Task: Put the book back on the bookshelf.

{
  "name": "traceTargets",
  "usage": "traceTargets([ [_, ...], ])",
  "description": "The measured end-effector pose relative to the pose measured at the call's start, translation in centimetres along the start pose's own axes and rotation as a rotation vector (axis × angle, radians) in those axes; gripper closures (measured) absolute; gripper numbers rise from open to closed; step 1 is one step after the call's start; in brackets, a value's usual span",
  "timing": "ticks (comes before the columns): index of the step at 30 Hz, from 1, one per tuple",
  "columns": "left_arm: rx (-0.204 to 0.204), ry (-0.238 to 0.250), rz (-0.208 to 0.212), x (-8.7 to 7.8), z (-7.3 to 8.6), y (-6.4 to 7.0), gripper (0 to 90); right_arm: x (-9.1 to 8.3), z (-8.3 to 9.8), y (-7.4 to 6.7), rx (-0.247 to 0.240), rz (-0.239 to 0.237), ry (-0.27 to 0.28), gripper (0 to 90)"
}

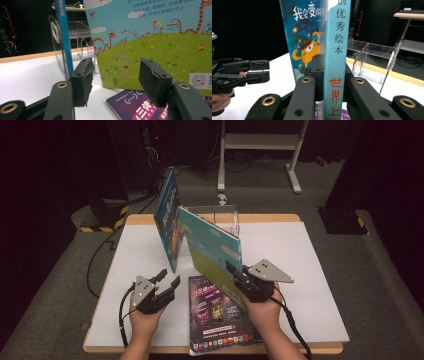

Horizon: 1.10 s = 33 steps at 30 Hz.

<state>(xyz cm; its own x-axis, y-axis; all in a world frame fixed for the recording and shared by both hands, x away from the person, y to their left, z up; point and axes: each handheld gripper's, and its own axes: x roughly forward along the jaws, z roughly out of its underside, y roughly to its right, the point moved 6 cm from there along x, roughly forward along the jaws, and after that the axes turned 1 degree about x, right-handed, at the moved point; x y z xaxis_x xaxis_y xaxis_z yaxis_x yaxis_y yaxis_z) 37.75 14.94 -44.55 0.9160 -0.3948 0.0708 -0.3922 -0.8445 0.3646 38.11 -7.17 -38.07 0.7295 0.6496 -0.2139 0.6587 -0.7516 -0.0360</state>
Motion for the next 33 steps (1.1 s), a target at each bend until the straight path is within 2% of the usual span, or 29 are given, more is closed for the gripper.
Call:
traceTargets([
  [3,-0.007,-0.004,-0.001,0.0,0.0,0.1,44.5,0.1,-0.1,-0.3,-0.008,0.011,-0.001,80.3],
  [7,-0.006,-0.005,0.017,0.2,0.0,0.9,44.9,0.0,0.0,-0.3,-0.007,0.017,0.001,80.2],
  [12,0.003,-0.022,0.052,1.1,0.3,2.8,45.4,0.0,0.1,-0.5,0.006,0.028,0.005,80.0],
  [16,-0.01,-0.028,0.076,2.0,0.6,4.4,45.6,0.0,0.1,-0.6,0.002,0.03,0.002,80.0],
  [17,0.004,-0.036,0.082,2.2,0.6,4.8,45.7,0.0,0.1,-0.6,0.002,0.03,0.002,80.0],
  [24,0.014,-0.016,0.116,3.7,-0.4,7.0,46.8,-0.1,0.2,-0.9,0.0,0.031,0.008,79.9],
  [26,0.012,-0.012,0.123,4.2,-0.6,7.4,46.9,-0.1,0.3,-1.0,-0.004,0.03,0.01,79.9],
  [29,0.013,-0.025,0.114,5.0,-0.5,7.4,47.0,-0.1,0.3,-1.1,-0.007,0.028,0.01,79.9],
  [33,-0.005,-0.038,0.102,6.3,-0.4,7.4,47.7,-0.1,0.3,-1.0,0.0,0.03,0.009,79.8],
])
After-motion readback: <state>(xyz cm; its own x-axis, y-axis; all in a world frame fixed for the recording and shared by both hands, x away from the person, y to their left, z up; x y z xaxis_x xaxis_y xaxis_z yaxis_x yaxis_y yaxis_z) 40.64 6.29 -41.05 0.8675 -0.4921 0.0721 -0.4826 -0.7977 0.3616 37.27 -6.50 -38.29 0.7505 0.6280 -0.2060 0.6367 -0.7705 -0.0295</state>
